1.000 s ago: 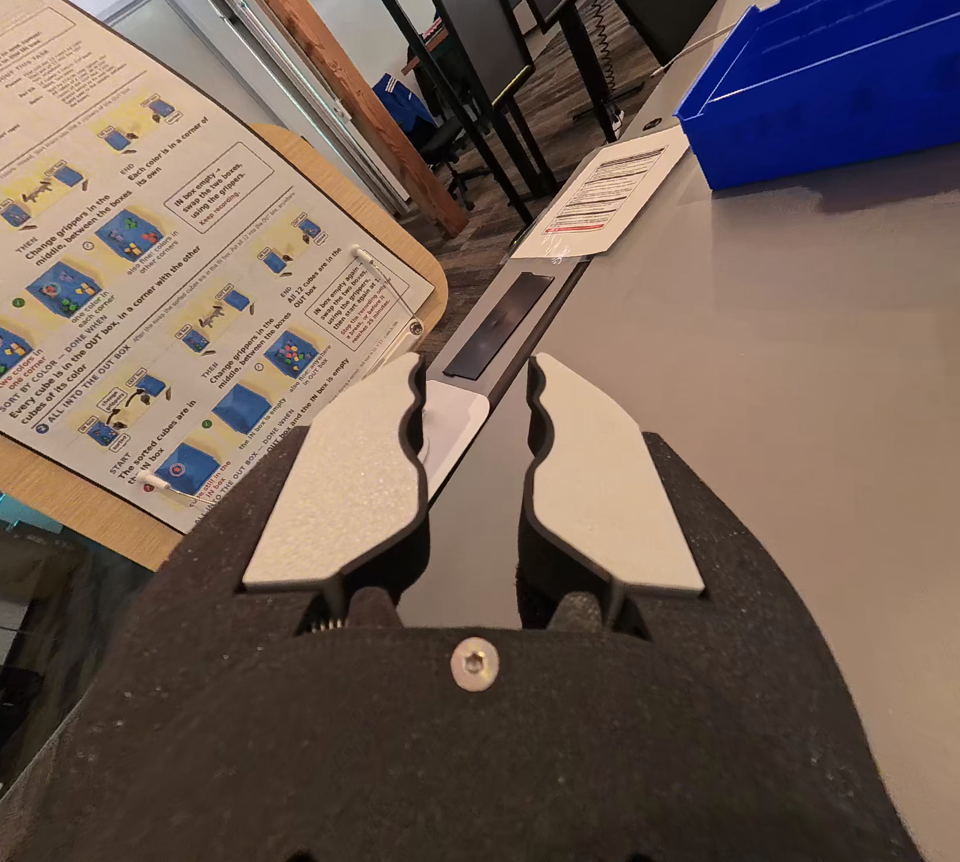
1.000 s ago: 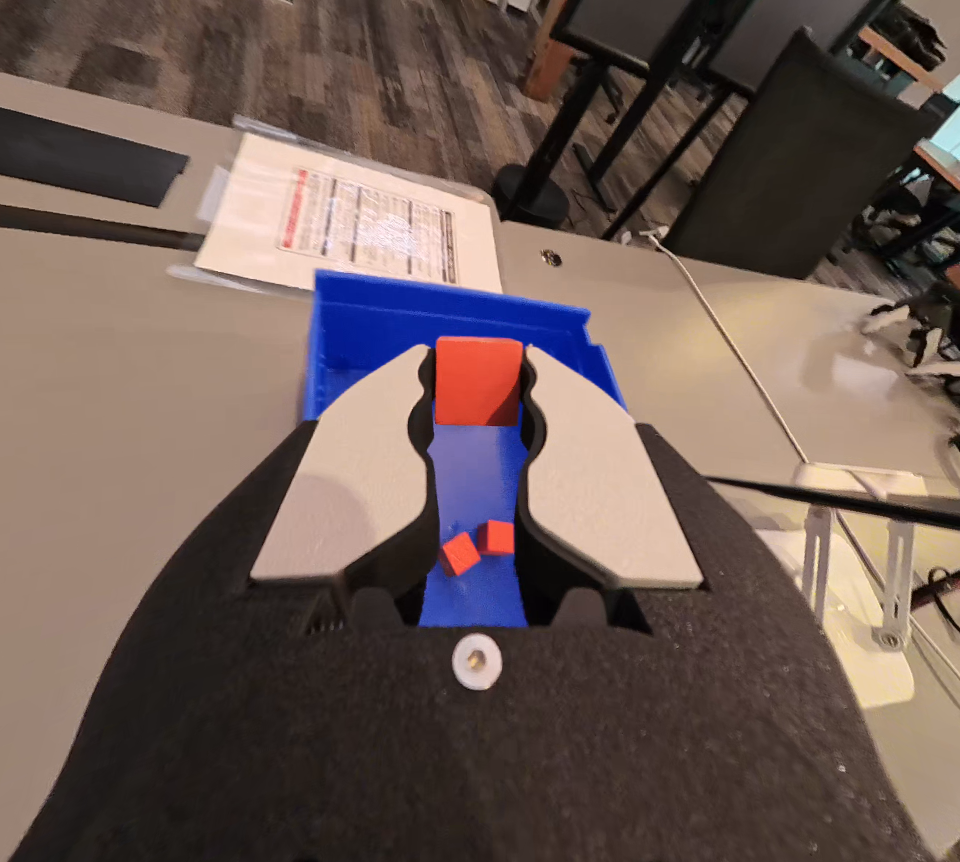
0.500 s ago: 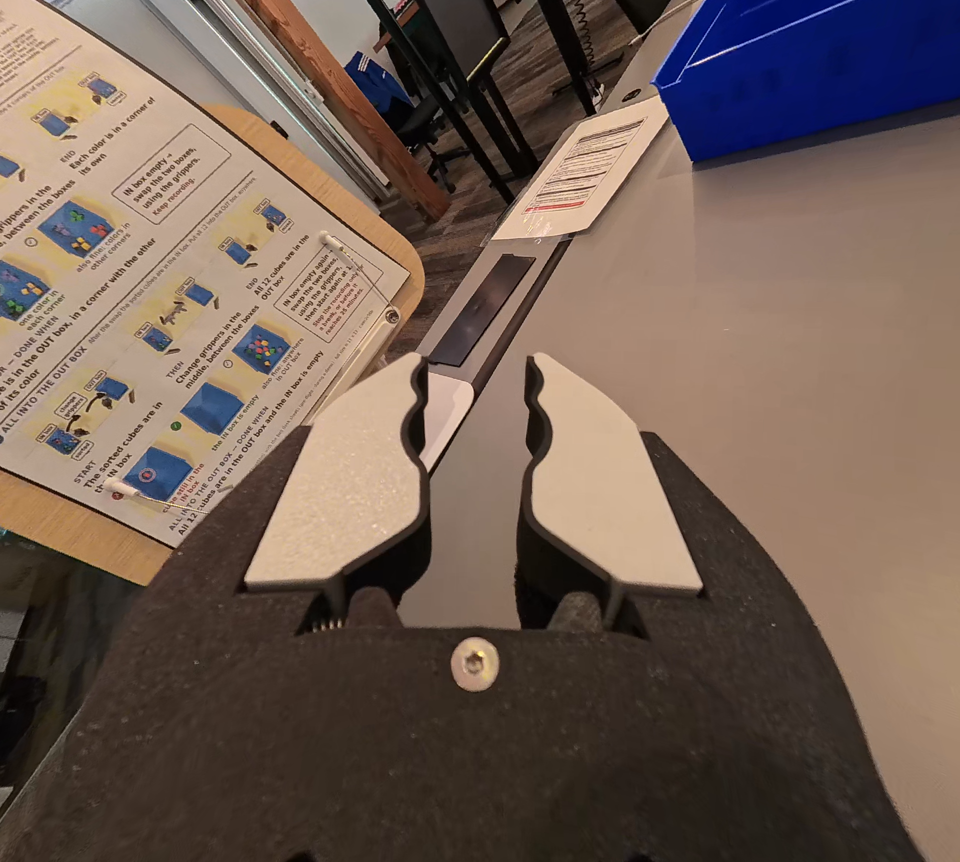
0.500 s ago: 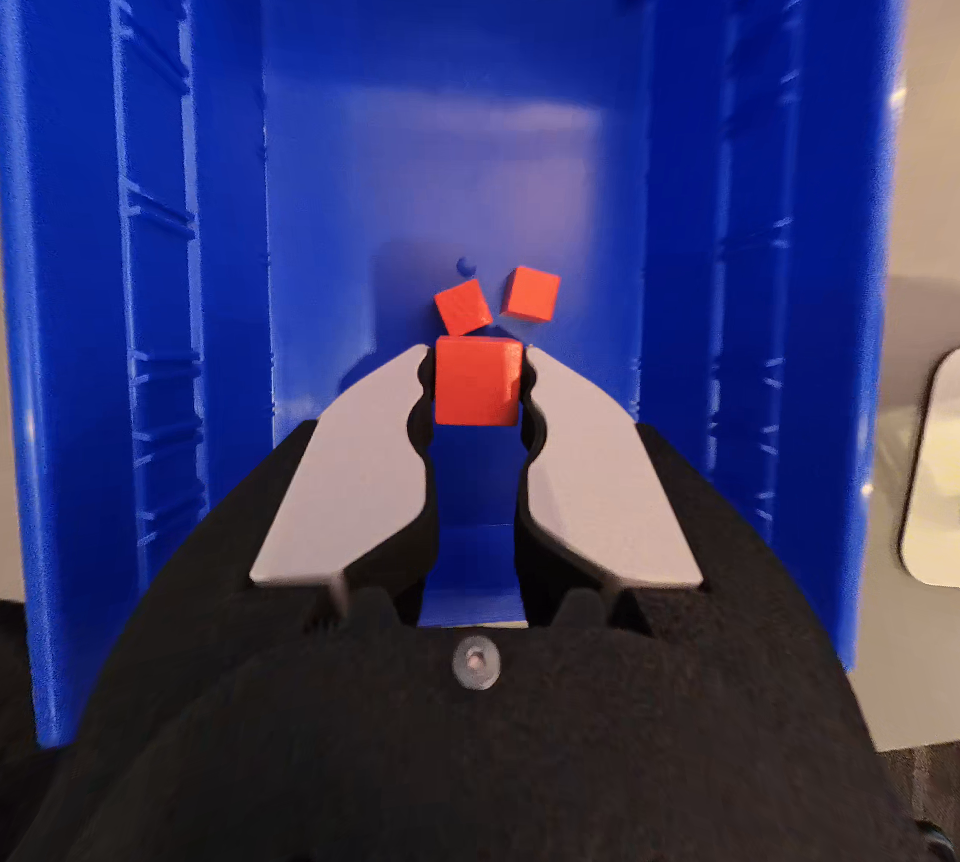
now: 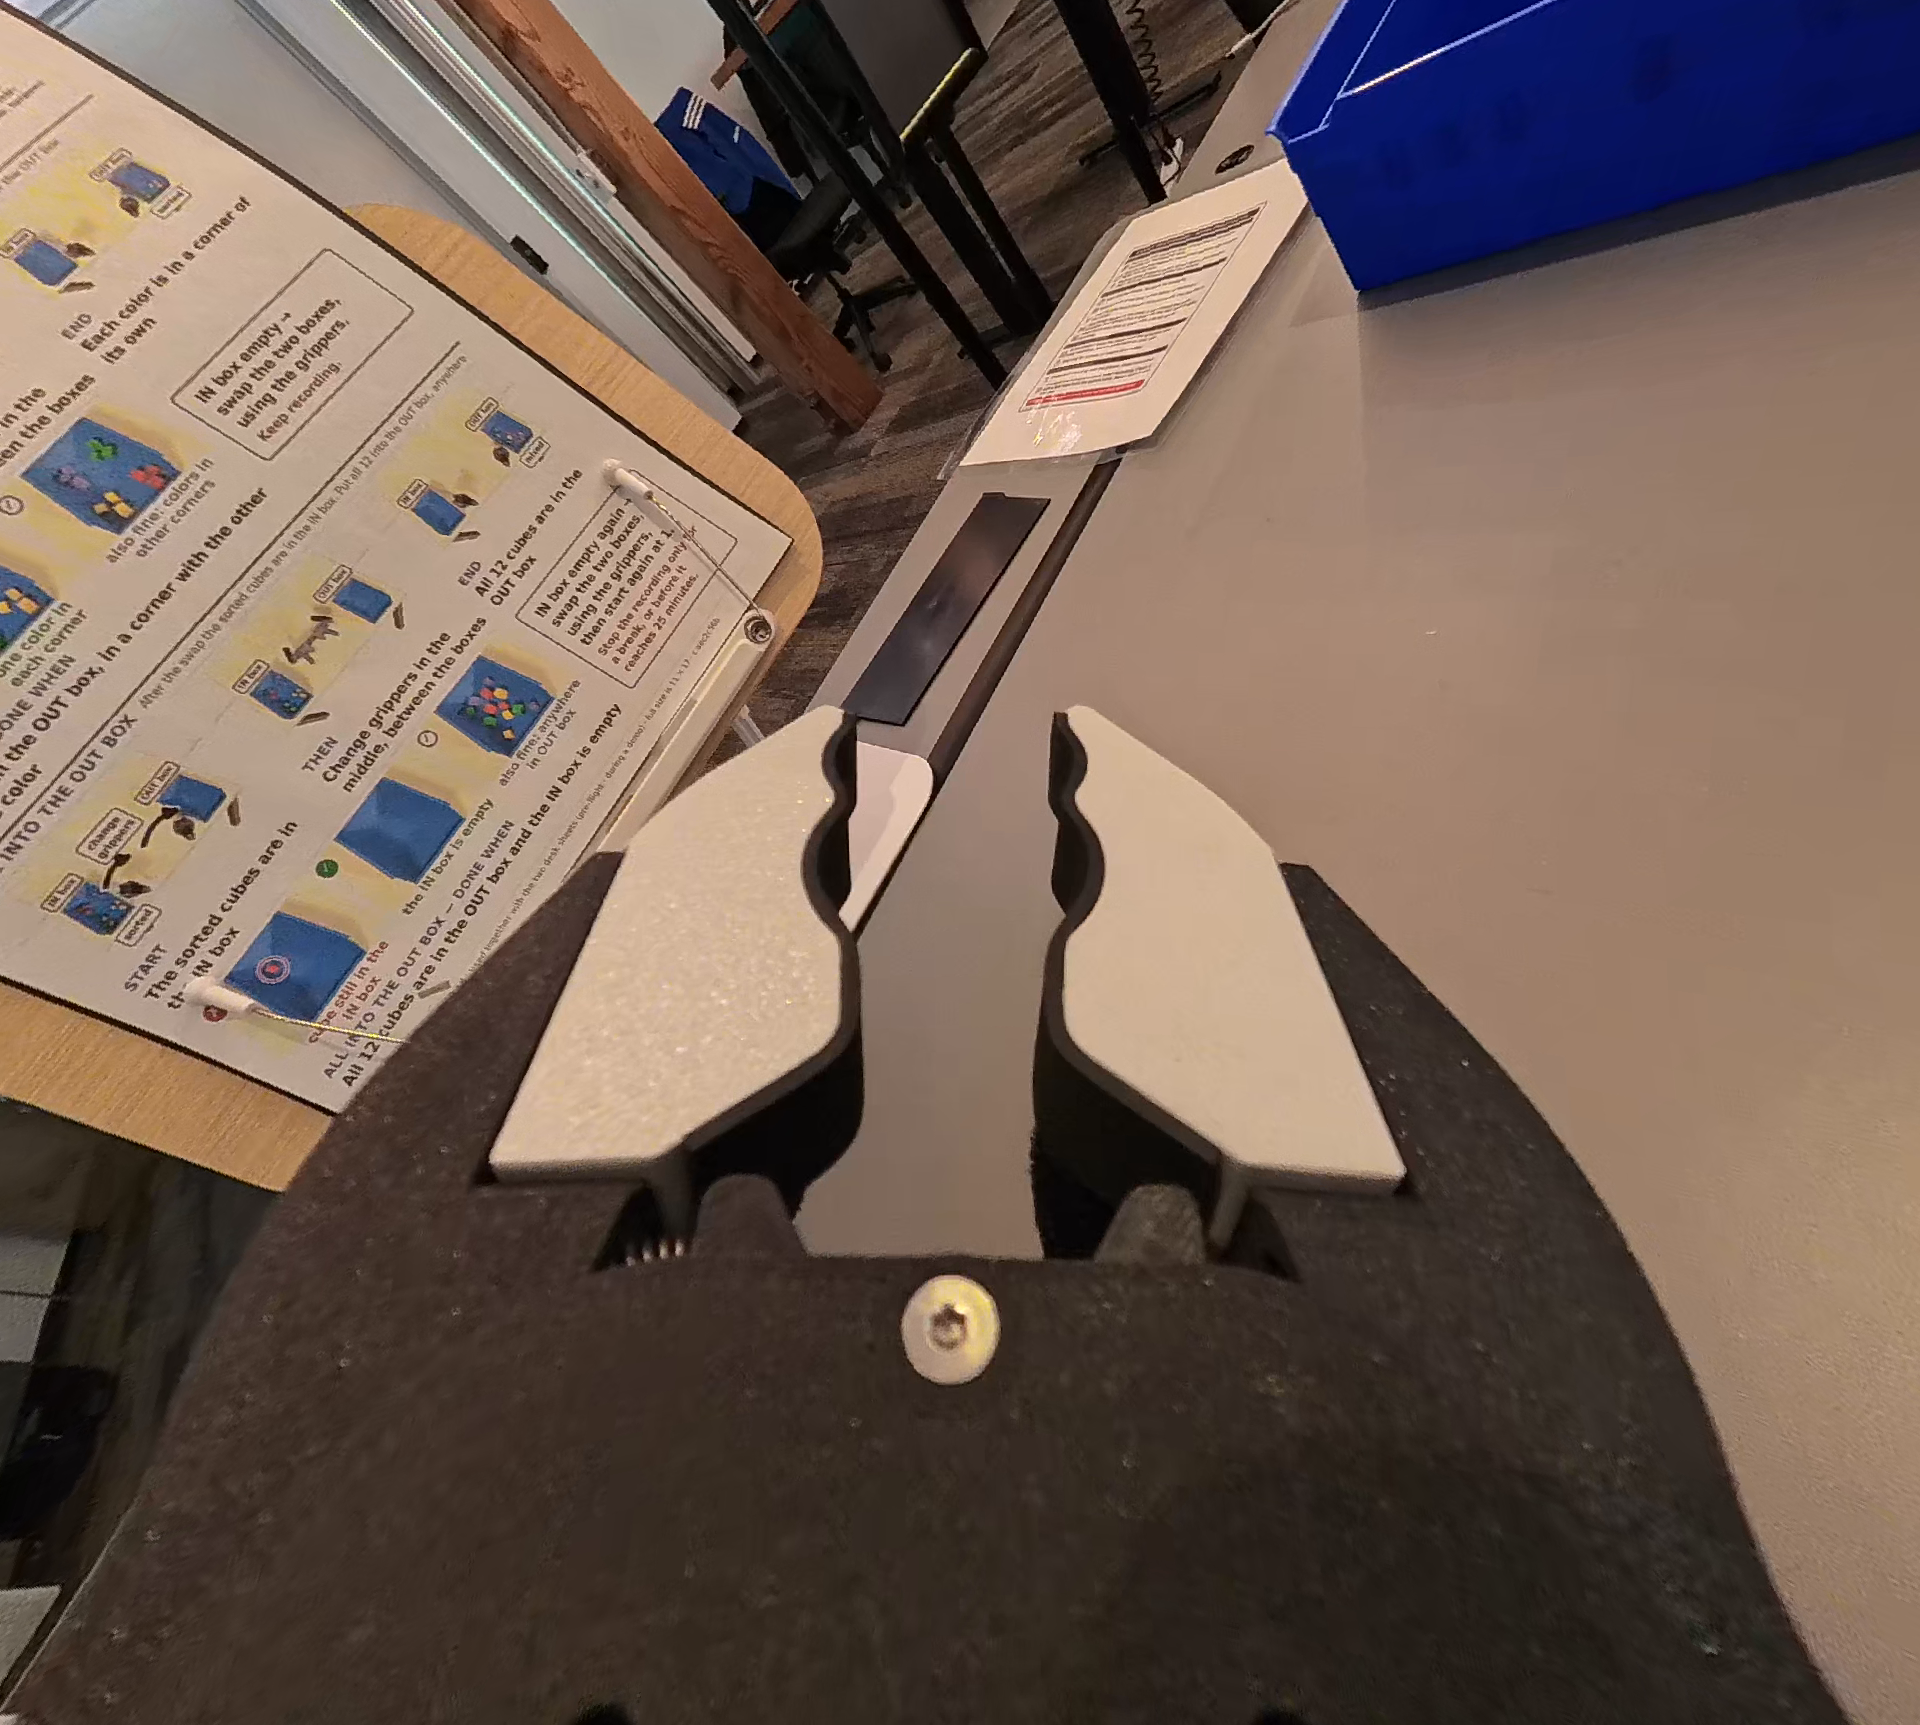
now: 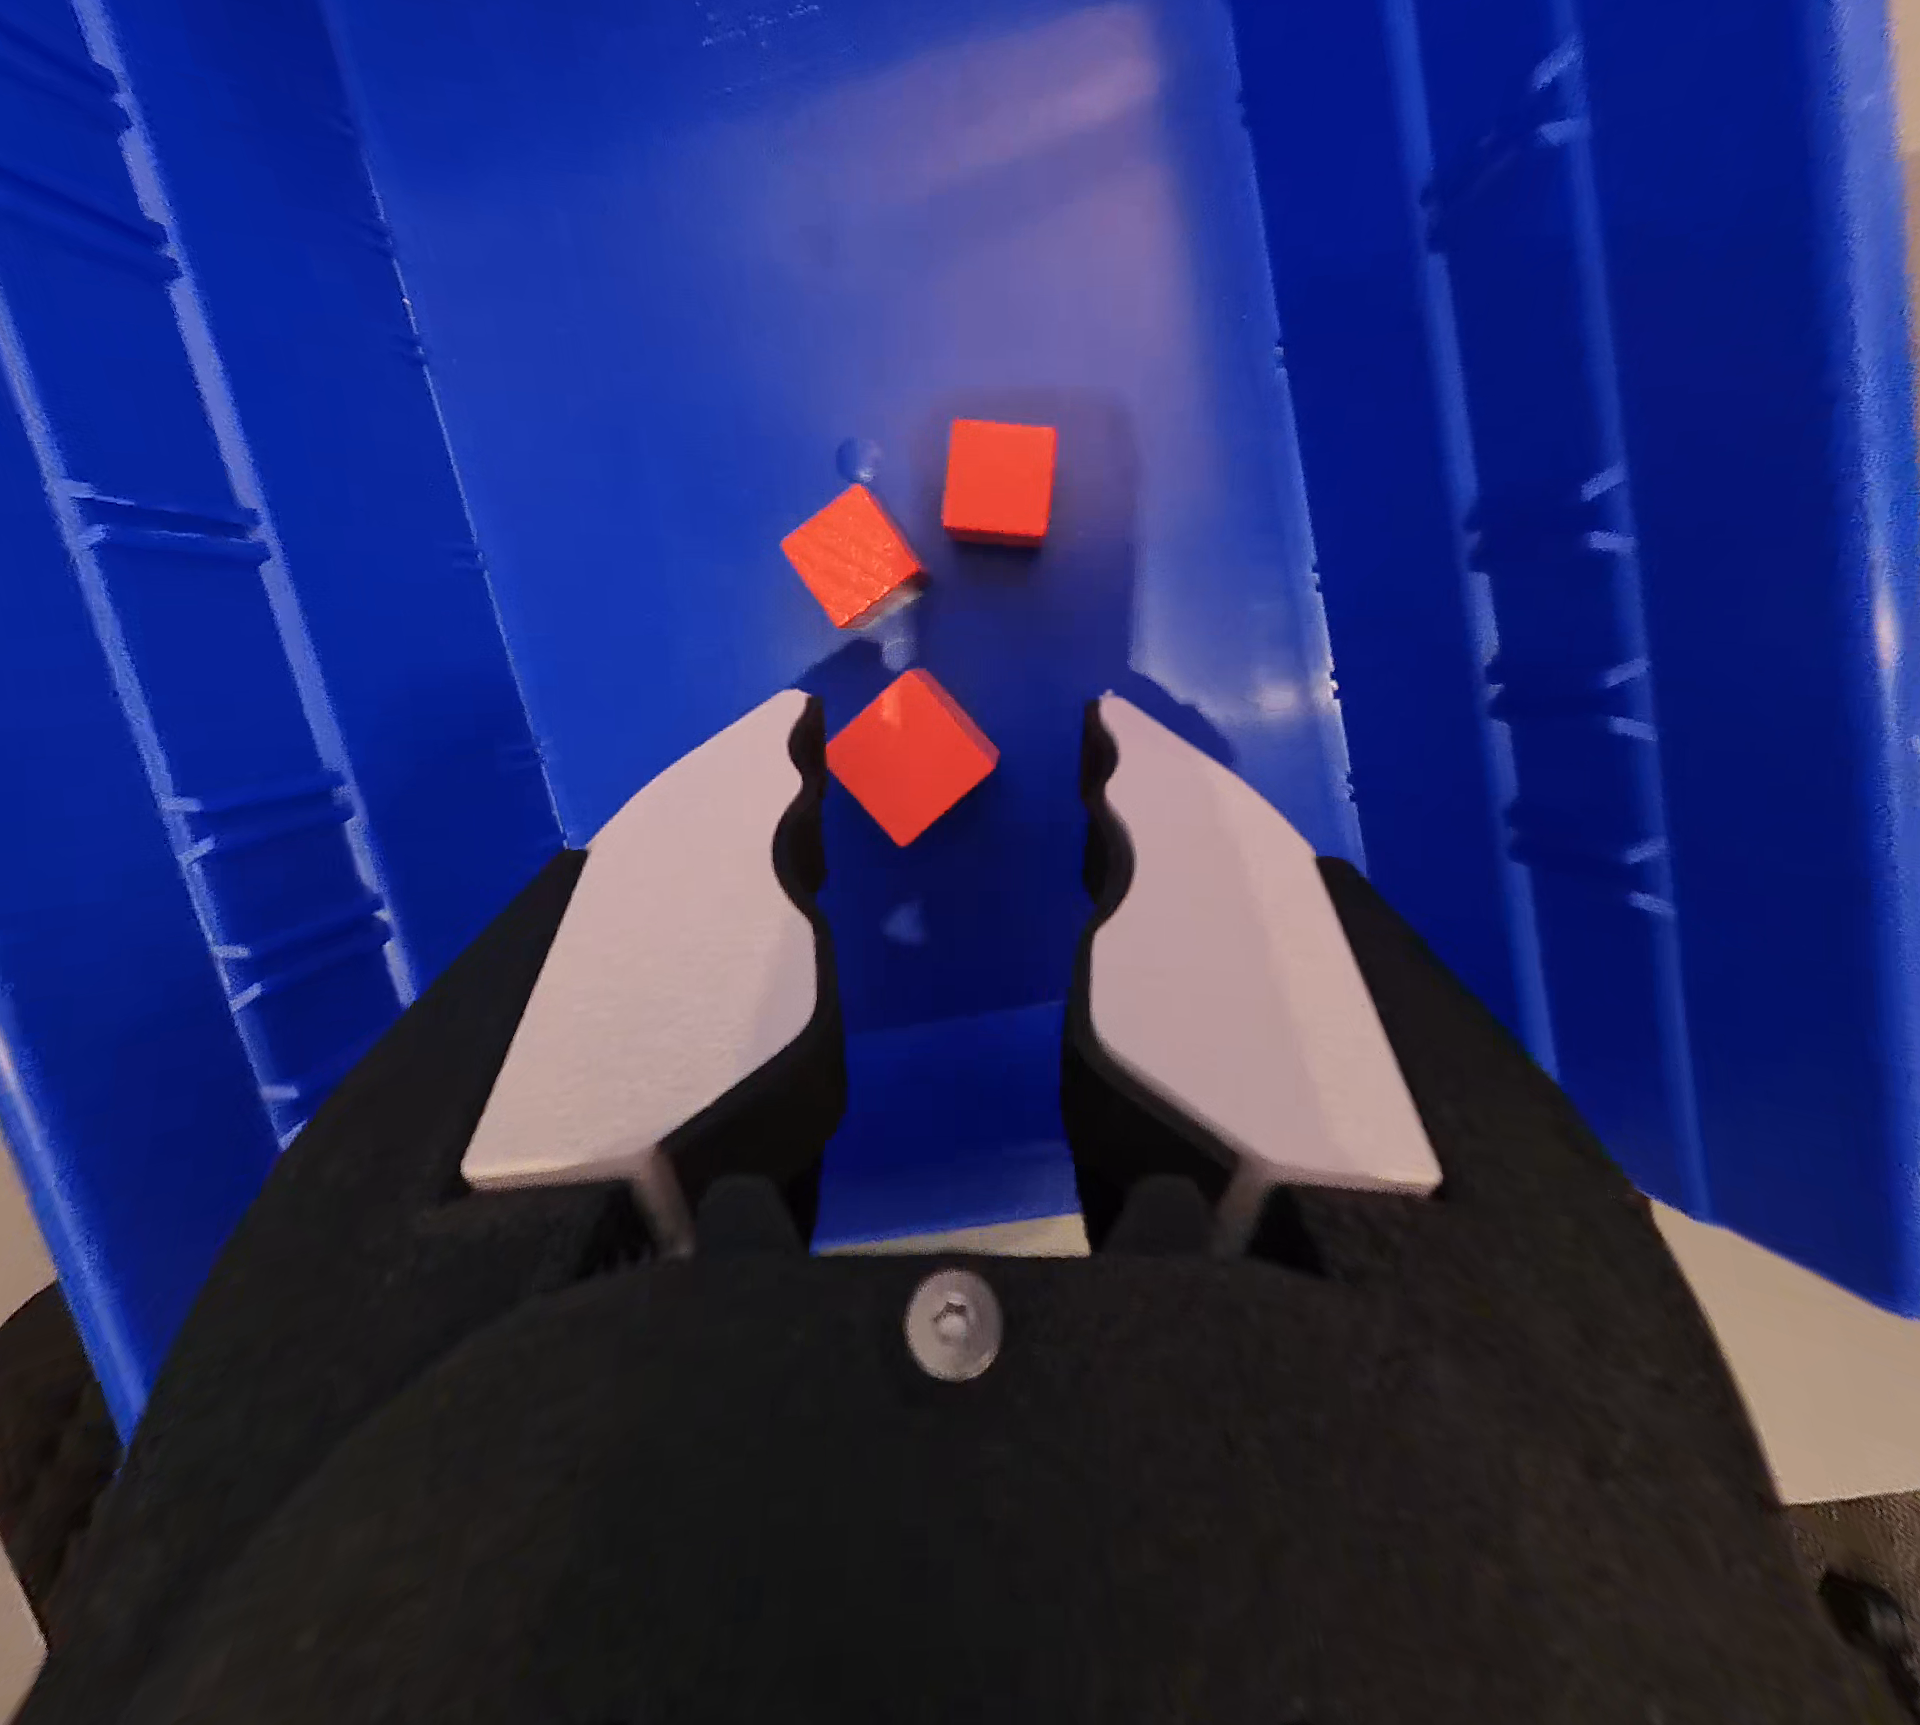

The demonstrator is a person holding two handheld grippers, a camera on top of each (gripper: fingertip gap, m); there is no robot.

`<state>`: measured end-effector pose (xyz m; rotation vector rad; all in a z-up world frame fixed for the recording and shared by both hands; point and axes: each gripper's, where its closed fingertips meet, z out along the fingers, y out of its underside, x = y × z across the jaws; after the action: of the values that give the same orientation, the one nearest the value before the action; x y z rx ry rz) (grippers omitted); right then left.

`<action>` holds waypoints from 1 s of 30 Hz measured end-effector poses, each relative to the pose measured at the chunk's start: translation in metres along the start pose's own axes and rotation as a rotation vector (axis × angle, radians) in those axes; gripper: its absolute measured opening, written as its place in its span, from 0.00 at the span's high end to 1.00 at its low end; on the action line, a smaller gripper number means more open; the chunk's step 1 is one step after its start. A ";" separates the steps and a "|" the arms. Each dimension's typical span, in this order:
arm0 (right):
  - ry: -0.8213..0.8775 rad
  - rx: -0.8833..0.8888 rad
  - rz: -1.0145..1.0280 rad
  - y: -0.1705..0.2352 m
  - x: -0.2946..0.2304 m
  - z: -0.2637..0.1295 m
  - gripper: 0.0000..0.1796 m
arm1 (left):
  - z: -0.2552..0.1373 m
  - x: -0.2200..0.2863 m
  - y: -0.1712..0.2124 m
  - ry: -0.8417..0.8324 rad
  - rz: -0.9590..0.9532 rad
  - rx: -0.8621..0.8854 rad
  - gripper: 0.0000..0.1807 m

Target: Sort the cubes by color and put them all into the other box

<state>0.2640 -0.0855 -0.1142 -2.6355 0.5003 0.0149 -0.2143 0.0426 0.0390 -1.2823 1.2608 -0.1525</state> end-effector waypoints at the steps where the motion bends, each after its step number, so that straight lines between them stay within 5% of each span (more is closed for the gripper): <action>1: 0.004 0.020 -0.017 -0.004 -0.002 -0.004 0.74 | 0.000 -0.001 0.000 -0.002 0.001 0.001 0.81; 11: 0.204 0.573 -0.363 -0.105 -0.091 -0.120 0.73 | -0.005 -0.007 0.001 -0.023 0.006 -0.003 0.81; 18: 0.258 0.860 -0.518 -0.132 -0.200 -0.177 0.70 | -0.008 -0.009 -0.001 -0.033 0.019 -0.002 0.81; 24: 0.152 1.037 -0.641 -0.127 -0.303 -0.187 0.62 | -0.014 -0.018 -0.001 -0.057 0.009 0.005 0.81; 30: -0.042 1.013 -0.809 -0.094 -0.406 -0.139 0.57 | -0.028 -0.039 0.003 -0.123 -0.003 0.000 0.81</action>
<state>-0.0919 0.0720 0.0886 -1.6513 -0.4967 -0.3389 -0.2528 0.0538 0.0667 -1.2747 1.1540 -0.0751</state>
